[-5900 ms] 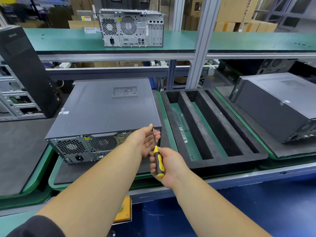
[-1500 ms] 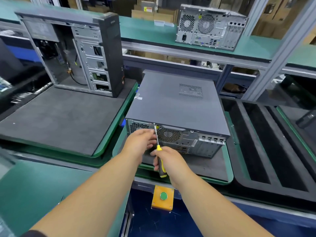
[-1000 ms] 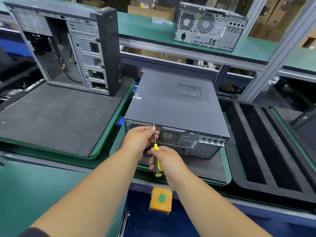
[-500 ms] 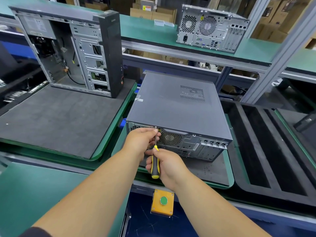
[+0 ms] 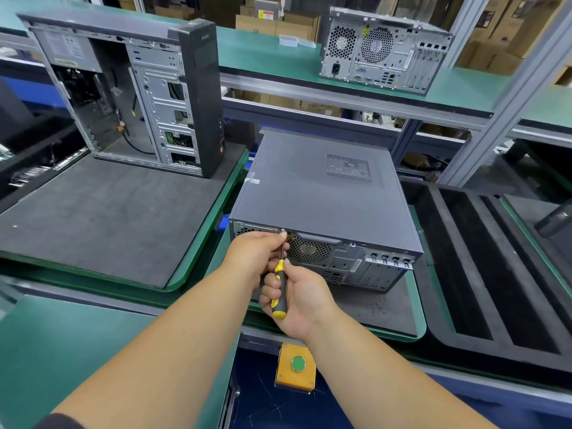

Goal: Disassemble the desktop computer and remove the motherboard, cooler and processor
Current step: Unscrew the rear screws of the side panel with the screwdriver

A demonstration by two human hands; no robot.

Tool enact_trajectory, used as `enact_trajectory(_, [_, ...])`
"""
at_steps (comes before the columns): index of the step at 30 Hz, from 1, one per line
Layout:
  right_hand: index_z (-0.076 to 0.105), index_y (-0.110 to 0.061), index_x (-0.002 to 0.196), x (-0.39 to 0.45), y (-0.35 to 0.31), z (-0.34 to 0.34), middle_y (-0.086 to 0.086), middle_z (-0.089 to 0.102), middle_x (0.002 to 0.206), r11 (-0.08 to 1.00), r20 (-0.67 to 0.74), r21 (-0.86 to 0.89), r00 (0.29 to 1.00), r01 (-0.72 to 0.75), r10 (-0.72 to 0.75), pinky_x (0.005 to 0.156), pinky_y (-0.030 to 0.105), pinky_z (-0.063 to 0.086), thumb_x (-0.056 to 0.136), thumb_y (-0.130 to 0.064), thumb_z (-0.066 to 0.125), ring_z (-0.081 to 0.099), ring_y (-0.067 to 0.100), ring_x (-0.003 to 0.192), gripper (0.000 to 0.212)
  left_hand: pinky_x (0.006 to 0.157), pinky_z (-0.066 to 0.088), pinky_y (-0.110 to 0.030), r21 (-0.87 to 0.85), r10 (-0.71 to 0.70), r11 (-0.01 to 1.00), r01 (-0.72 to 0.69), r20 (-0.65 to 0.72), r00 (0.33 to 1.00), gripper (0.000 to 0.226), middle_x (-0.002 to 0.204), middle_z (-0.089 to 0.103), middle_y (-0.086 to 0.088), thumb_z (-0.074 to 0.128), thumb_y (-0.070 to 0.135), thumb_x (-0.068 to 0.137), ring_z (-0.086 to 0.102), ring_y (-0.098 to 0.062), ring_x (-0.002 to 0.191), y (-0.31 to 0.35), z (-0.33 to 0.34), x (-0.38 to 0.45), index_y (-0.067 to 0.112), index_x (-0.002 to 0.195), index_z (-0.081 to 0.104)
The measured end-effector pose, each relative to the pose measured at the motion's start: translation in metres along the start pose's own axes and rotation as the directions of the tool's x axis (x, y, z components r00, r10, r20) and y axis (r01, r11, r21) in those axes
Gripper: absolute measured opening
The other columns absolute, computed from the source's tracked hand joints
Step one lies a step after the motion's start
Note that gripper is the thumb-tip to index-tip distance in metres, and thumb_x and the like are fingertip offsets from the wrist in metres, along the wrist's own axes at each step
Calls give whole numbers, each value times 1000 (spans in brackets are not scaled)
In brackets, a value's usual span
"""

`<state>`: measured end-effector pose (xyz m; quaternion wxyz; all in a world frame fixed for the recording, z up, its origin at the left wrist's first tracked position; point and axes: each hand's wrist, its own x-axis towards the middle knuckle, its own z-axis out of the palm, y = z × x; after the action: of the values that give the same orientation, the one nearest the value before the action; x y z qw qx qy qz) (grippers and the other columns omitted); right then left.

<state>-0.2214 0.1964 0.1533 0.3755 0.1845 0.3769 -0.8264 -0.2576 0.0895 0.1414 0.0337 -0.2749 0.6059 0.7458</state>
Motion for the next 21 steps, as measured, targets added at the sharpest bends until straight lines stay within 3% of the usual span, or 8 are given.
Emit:
enact_trajectory(3, [55,-13,86,2,5,5,1,43,58,998,-68,-35,996,48,-50,46,22,35,105,-27,38,37,11,45,29,47,45,-24,47,-10,999,9,21,1000,25,71,66,-11,74,33,81,54,-17,48,0,-4,-1,9,77,71])
enact_trajectory(7, [57,-15,91,5,7,11,1,48,60,989,-166,-126,981,83,-103,45,22,36,104,-22,44,40,10,49,20,42,43,-22,98,16,995,-18,21,1000,26,70,65,-12,76,31,80,55,-16,46,2,-5,-5,6,81,70])
enact_trajectory(10, [59,-14,97,5,8,14,4,47,64,979,-202,-191,974,67,-106,47,24,37,102,-22,49,41,12,53,13,37,37,-20,109,12,994,-14,19,1000,26,65,62,-12,74,30,82,46,-19,38,2,-5,-10,5,84,70])
enact_trajectory(16, [63,-6,101,-5,2,14,8,59,76,996,-65,-67,995,66,-70,57,26,44,103,-28,43,52,16,63,30,36,36,-18,114,-6,993,6,-1,1000,22,61,61,-8,72,28,84,47,-14,33,9,-4,-16,6,85,71])
enact_trajectory(21, [64,-1,112,-9,-5,3,13,67,85,968,-80,-251,997,-11,-9,71,35,52,103,-23,40,63,24,73,34,38,39,-20,112,-8,994,9,-7,1000,20,57,56,-2,71,25,85,47,-12,35,10,-3,-15,5,84,72])
